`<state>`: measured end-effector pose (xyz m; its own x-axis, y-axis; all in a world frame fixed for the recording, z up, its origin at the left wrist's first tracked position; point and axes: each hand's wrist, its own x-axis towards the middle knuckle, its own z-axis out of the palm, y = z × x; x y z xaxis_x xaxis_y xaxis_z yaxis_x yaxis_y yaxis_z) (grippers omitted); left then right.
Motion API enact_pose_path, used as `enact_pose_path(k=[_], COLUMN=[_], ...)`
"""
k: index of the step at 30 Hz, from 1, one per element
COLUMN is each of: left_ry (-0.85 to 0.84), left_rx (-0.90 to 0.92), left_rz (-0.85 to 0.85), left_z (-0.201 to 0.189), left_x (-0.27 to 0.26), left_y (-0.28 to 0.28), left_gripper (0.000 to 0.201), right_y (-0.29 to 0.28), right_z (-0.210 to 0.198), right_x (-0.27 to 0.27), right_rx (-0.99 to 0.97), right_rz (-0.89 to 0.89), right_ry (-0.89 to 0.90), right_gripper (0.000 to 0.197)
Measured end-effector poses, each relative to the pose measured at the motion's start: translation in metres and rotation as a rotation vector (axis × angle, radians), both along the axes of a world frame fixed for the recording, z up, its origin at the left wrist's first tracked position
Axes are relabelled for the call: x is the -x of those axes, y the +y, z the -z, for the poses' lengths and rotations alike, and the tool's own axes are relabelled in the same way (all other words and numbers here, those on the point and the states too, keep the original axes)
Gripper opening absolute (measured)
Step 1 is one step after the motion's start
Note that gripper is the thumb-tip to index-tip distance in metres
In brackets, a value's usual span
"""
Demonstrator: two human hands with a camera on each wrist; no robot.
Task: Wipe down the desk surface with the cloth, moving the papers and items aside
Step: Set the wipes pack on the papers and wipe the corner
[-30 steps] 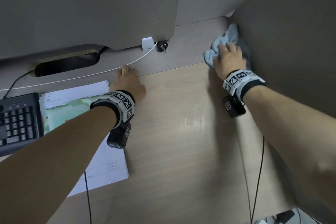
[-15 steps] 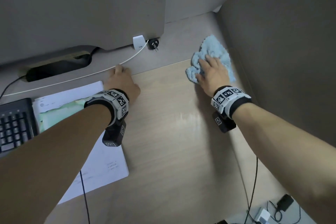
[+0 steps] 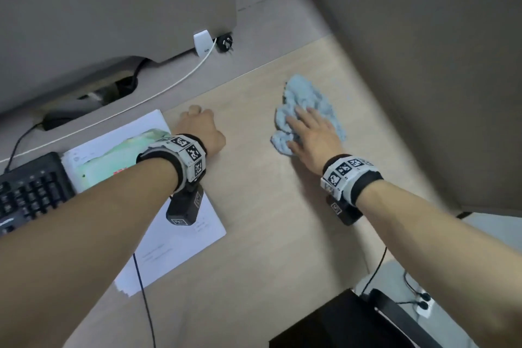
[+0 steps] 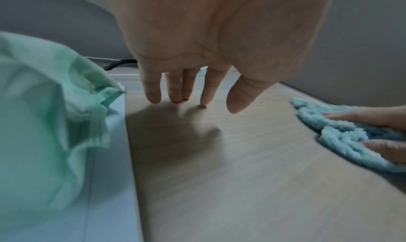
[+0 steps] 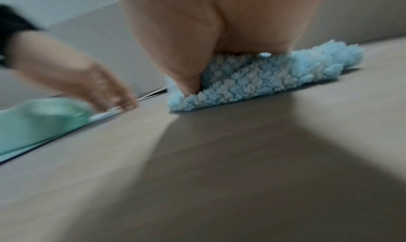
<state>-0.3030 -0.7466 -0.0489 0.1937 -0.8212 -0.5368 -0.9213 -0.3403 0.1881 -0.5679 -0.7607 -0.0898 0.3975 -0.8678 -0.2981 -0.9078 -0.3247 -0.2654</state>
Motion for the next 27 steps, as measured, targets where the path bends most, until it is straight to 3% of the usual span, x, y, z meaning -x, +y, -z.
enact_pose_path(k=[3,5,7,9,12,16,19,21,24,27], left_ry=[-0.005,-0.025,-0.029,-0.032,-0.034,-0.04,-0.026,0.061,0.276,0.396], left_rx=[0.008,0.006,0.015,0.027,0.036,0.049,0.04,0.029,0.11,0.263], left_rz=[0.035,0.063,0.081,0.086,0.108,0.117,0.098,0.018,-0.202,-0.377], left_z=[0.0,0.0,0.001,0.004,0.006,0.007,0.005,-0.003,-0.023,-0.051], left_x=[0.01,0.015,0.016,0.014,0.012,0.01,0.011,0.011,0.005,-0.014], left_y=[0.008,0.013,0.015,0.015,0.015,0.02,0.019,0.016,0.018,0.03], left_gripper=[0.041,0.041,0.042,0.042,0.038,0.036,0.04,0.042,0.05,0.03], right_y=[-0.015,-0.006,0.021,0.058,0.076,0.05,0.049,0.063,0.083,0.069], right_z=[0.003,-0.001,-0.004,-0.006,-0.009,-0.007,-0.013,-0.023,-0.036,-0.064], right_x=[0.055,0.047,0.011,-0.028,-0.028,0.028,0.027,-0.004,-0.044,-0.061], right_rx=[0.051,0.04,0.032,-0.018,-0.052,0.017,0.036,-0.014,-0.128,-0.282], right_rz=[0.328,0.422,0.344,0.136,-0.031,0.273,0.466,0.367,0.137,0.244], right_ry=[0.014,0.079,0.106,0.051,0.011,-0.023,0.102,0.183,0.153,0.116], right_gripper=[0.06,0.058,0.06,0.061,0.061,0.058,0.051,0.05,0.054,0.061])
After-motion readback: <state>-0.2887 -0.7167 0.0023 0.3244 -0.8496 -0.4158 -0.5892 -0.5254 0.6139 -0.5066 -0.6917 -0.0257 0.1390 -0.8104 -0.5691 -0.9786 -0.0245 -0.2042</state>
